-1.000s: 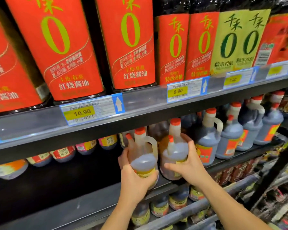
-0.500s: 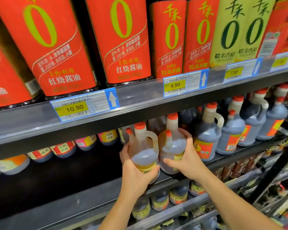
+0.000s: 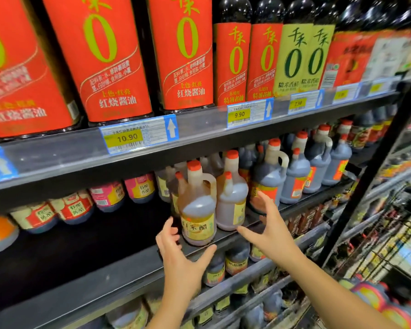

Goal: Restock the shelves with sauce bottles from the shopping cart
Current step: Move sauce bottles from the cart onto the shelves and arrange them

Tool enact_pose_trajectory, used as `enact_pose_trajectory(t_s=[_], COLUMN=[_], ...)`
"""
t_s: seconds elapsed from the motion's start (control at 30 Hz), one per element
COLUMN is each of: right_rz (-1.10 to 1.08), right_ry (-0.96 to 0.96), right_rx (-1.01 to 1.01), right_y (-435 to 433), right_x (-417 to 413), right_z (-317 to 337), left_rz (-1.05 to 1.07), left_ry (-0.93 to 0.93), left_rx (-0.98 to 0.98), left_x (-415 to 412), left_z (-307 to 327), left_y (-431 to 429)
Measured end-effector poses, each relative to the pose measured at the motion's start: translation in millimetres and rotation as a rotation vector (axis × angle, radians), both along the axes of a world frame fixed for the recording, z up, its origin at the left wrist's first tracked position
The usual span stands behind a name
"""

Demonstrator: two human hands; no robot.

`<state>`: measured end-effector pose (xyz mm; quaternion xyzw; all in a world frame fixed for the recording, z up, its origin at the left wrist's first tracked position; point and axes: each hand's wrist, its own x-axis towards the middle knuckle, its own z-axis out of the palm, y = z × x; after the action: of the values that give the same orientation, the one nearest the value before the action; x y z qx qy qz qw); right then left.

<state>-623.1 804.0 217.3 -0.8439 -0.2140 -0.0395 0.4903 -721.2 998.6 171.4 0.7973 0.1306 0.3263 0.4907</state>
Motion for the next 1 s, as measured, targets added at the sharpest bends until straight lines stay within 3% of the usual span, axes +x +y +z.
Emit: enact_pose_trajectory(t_s=[0.17,0.5,0.77,1.0], right_rz=[-0.069,-0.262,-0.452,-0.514], right_ry=[0.036,0.148,0.216,0.250], right_rx=[-0.044,-0.198,-0.282,-0.325], right_y=[-32.7,-174.7,-362.6,-512.8], right_x=[-28.0,-92.4,-176.9,-226.5], right_z=[-10.3,-44.5,-70.6,-79.1], left_rz=[-0.099,-0.475,-0.737,-0.792], left_ry=[-0.007,0.238,0.396,0.435], left_rx=[-0.017,0.018,0.105,0.122], left_x=[-12.1,-23.5,-47.0,-83.1], left_z=[-11.0,-42.6,-69.1,-78.7], left_y=[-31.2,-159.7,-333.3,-489.1])
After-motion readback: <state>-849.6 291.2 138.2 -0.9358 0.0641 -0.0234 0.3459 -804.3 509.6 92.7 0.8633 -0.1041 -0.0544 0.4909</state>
